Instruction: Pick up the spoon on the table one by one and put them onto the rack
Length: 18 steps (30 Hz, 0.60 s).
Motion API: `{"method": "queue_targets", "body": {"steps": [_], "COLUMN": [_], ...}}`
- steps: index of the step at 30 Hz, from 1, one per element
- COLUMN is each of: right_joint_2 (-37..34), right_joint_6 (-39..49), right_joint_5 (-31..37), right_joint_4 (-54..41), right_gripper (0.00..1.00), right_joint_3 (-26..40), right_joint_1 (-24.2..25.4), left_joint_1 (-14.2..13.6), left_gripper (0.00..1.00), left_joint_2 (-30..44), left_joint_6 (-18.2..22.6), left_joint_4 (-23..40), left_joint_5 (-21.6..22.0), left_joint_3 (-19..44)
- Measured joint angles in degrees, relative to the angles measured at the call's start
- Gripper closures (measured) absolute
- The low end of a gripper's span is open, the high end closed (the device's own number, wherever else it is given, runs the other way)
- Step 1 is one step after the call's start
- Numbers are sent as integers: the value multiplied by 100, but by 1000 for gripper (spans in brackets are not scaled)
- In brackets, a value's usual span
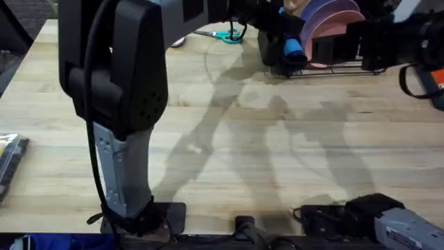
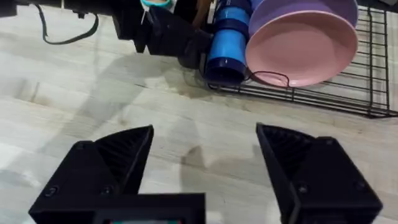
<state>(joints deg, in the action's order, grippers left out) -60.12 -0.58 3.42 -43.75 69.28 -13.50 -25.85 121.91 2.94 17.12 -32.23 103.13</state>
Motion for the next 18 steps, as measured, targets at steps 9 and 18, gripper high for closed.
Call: {"method": "queue_targets", "body": {"steps": [9, 18], "right_joint_2": [0, 0], "right_joint_6": [0, 0], "right_joint_5": [0, 0], "right_joint_4": [-2, -4], "right_gripper": [4, 4], "right_joint_3": [0, 0], "right_joint_1": [0, 0], "left_joint_1": [19, 246], "left_gripper": [7, 6], "left_joint_2": [0, -14], "left_joint_6": [207, 264], "left_joint_4": [-134, 174], "left_joint_5": [-96, -121], "left_joint_3": [0, 0]}}
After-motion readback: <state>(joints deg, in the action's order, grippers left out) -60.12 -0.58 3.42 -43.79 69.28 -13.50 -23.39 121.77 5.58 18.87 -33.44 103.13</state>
